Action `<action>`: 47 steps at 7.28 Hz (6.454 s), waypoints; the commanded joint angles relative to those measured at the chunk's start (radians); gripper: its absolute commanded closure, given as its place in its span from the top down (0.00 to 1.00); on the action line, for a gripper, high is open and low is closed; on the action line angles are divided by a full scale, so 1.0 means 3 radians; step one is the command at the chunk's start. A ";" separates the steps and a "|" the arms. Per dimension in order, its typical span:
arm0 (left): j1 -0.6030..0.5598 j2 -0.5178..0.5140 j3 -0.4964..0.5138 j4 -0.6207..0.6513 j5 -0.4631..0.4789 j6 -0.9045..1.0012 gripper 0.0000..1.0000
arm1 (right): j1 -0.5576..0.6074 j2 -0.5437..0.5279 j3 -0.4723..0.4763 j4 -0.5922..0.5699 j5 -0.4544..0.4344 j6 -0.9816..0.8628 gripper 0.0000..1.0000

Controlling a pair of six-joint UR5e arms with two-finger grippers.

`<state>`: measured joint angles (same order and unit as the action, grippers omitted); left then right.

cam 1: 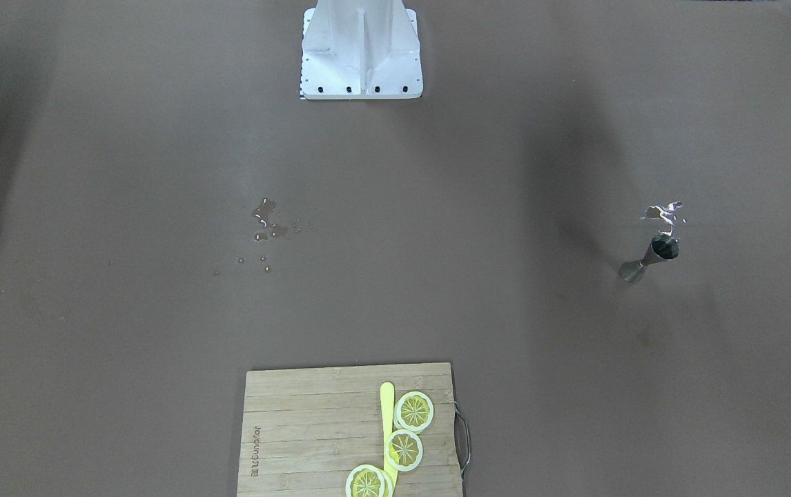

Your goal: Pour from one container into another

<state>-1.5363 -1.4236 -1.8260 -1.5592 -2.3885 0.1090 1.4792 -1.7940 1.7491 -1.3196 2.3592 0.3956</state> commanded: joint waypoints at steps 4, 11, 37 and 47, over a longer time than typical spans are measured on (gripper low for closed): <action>-0.0201 0.0200 0.0109 0.0287 0.0000 0.0143 0.98 | -0.0012 -0.0084 0.0014 0.0001 -0.0097 -0.0482 1.00; -0.0284 0.0062 0.0094 0.0641 0.0138 0.0434 0.98 | -0.0007 -0.0161 0.0183 -0.0014 -0.0168 -0.0807 1.00; -0.0273 0.0041 0.0089 0.0324 0.0133 0.0025 0.98 | -0.0063 -0.0135 0.0234 -0.0127 -0.0204 -0.0812 1.00; -0.0273 0.0046 0.0094 0.0329 0.0133 0.0020 0.98 | -0.0073 -0.0146 0.0229 -0.0127 -0.0235 -0.0812 1.00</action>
<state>-1.6183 -1.4100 -1.7987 -1.4605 -2.3485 0.1163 1.4583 -1.8394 1.8185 -1.3586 2.2893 0.1518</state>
